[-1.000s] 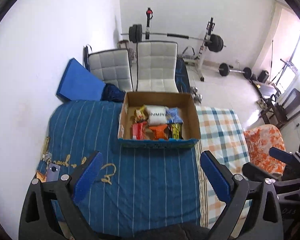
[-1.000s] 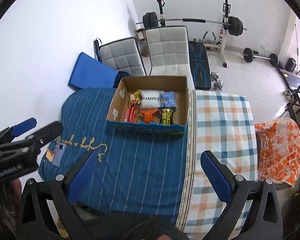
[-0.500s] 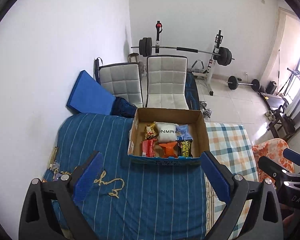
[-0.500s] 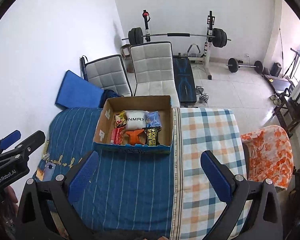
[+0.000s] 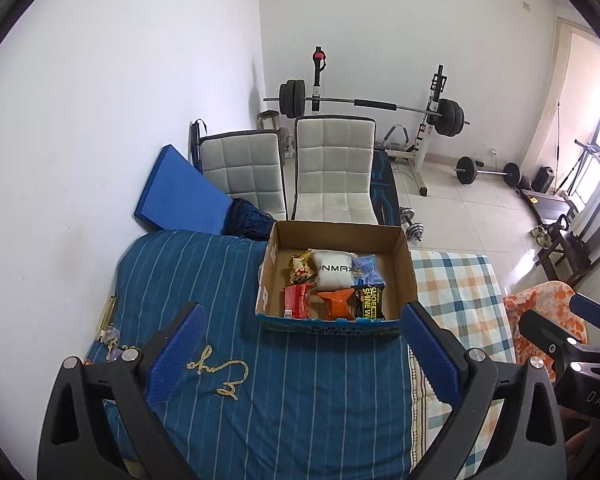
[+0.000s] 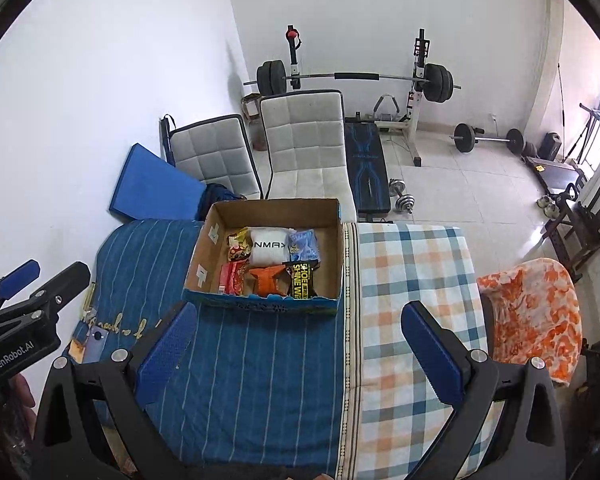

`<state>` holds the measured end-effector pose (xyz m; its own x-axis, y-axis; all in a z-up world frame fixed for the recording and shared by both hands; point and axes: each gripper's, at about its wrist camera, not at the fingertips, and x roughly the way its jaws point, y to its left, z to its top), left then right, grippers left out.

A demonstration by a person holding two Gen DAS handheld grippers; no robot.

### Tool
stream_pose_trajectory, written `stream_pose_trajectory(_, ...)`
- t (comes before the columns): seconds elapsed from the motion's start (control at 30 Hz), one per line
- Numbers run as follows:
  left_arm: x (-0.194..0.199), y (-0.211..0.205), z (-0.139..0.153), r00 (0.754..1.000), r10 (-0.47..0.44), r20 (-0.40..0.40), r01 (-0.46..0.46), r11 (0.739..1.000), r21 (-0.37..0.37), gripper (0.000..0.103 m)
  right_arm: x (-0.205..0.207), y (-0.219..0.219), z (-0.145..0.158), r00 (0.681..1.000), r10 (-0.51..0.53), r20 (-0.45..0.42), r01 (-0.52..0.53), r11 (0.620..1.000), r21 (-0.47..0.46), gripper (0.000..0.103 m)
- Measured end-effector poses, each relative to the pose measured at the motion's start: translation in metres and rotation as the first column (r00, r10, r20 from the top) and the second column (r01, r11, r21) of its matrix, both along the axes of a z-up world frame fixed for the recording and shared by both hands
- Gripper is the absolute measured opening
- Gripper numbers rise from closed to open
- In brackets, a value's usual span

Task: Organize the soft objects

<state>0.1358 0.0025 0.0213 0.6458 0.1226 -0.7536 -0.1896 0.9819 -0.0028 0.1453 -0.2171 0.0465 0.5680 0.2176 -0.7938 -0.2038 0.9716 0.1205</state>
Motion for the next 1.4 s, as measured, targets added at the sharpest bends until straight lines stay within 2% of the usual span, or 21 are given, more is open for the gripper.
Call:
stream_pose_trajectory(0.5,-0.003,-0.006,0.002,1.000,0.003,0.004,-0.003,1.000,0.023,0.100,-0.003,0.002,0.007,1.000,0.001,0.015,-0.001,1.000,-0.006,0.103)
stream_pose_trajectory(1.4,-0.009,-0.006,-0.004,1.000,0.015,-0.002,-0.015,1.000,0.007,0.100,-0.005,0.003,0.014,1.000,0.004,0.022,-0.003,1.000,-0.015,0.103)
